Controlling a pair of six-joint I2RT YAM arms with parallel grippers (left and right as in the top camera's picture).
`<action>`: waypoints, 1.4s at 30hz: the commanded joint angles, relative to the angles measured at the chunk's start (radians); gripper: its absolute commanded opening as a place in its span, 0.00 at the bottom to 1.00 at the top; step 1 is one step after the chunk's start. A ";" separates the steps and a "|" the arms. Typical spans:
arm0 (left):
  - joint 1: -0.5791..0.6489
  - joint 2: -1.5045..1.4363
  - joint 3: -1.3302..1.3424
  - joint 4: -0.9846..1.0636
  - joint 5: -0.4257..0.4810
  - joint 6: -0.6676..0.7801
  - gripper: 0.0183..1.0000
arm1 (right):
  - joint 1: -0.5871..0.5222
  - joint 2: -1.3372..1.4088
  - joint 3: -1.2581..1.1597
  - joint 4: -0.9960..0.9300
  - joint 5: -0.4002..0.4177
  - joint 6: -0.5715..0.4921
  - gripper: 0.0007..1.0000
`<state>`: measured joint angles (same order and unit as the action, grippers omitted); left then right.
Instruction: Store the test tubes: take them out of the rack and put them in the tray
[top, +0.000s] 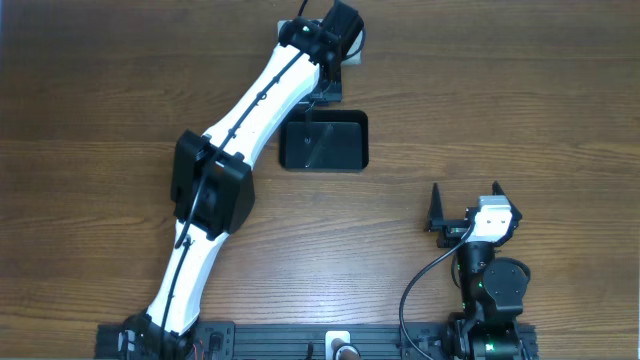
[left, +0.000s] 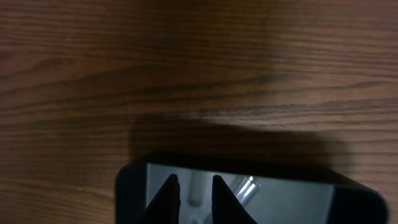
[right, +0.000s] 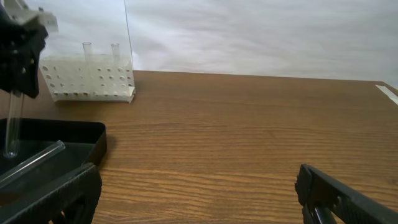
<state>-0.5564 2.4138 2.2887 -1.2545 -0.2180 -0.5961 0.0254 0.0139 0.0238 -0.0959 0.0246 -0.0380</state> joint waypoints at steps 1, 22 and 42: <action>0.002 0.046 -0.002 0.000 0.004 -0.015 0.09 | -0.008 -0.008 -0.010 0.003 -0.005 -0.004 0.99; 0.008 -0.041 -0.014 -0.037 0.041 -0.014 0.38 | -0.008 -0.008 -0.010 0.003 -0.005 -0.004 0.99; 0.165 -0.958 -0.758 0.853 0.019 0.462 0.96 | -0.008 -0.008 -0.010 0.003 -0.005 -0.004 0.99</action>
<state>-0.4892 1.5070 1.7168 -0.4286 -0.3386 -0.2264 0.0254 0.0139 0.0238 -0.0952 0.0242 -0.0376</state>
